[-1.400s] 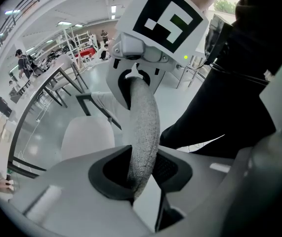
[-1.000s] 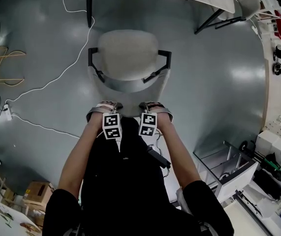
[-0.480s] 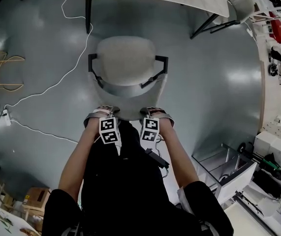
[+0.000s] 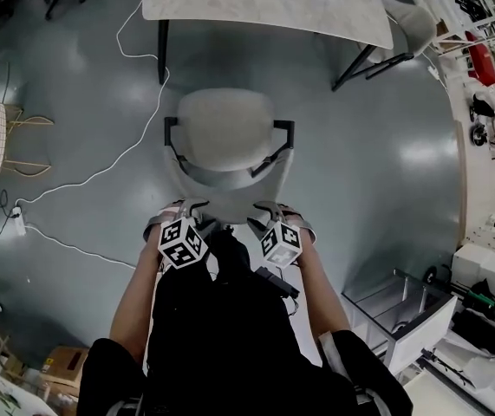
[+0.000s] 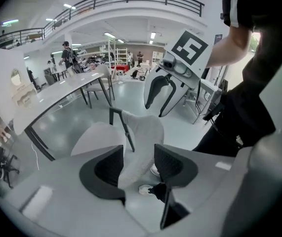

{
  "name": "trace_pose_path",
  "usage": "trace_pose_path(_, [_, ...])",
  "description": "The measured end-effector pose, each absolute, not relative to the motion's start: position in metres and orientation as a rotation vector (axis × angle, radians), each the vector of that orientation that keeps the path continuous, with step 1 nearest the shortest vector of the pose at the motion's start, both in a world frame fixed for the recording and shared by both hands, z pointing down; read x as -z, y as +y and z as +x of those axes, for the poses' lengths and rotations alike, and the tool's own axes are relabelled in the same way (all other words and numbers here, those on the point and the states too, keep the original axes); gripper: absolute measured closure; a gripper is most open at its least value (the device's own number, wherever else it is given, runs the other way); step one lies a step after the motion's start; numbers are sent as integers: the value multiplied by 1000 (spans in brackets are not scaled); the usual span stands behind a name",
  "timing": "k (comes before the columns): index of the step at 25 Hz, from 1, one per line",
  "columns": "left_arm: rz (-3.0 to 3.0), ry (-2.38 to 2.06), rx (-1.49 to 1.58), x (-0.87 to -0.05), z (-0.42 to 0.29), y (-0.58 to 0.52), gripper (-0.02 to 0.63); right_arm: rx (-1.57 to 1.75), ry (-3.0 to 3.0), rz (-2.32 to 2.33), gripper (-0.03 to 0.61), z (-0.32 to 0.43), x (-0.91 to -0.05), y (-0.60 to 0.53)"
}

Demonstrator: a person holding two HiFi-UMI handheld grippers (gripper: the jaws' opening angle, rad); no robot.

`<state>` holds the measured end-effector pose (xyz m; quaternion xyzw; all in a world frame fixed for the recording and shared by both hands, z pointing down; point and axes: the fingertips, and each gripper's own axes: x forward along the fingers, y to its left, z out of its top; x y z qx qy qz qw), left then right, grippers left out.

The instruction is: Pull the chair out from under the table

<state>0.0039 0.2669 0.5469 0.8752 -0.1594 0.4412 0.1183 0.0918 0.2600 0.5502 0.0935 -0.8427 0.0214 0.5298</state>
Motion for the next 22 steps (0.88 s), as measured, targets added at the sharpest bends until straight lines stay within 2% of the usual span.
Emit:
trace_pose_path(1, [2575,-507,-1276,-540,2,262,407,-50,-2038,291,414,90,-541,253])
trace_pose_path(3, [2599,-592,-1254,-527,0,254,415,-49,-2111,456,497,85,-518,235])
trace_pose_path(6, [2619,-715,-1162,-507,-1,242,437,-94,-2211,677,539,82,-482,211])
trace_pose_path(8, [2611,-798,-1028,-491,-1,235,467,-169,-2274,802,552,81,-462,203])
trace_pose_path(13, [2555,-959,-741,-455,-4,220,603,-409,-2416,1076,561,82,-419,190])
trace_pose_path(17, [2550,-1029,-710,-437,-7,216,604,-505,-2471,1220,561,85,-392,183])
trace_pose_path(22, [2587,-1239,-563,-376,-10,204,606,-432,-2525,1319,561,84,-345,177])
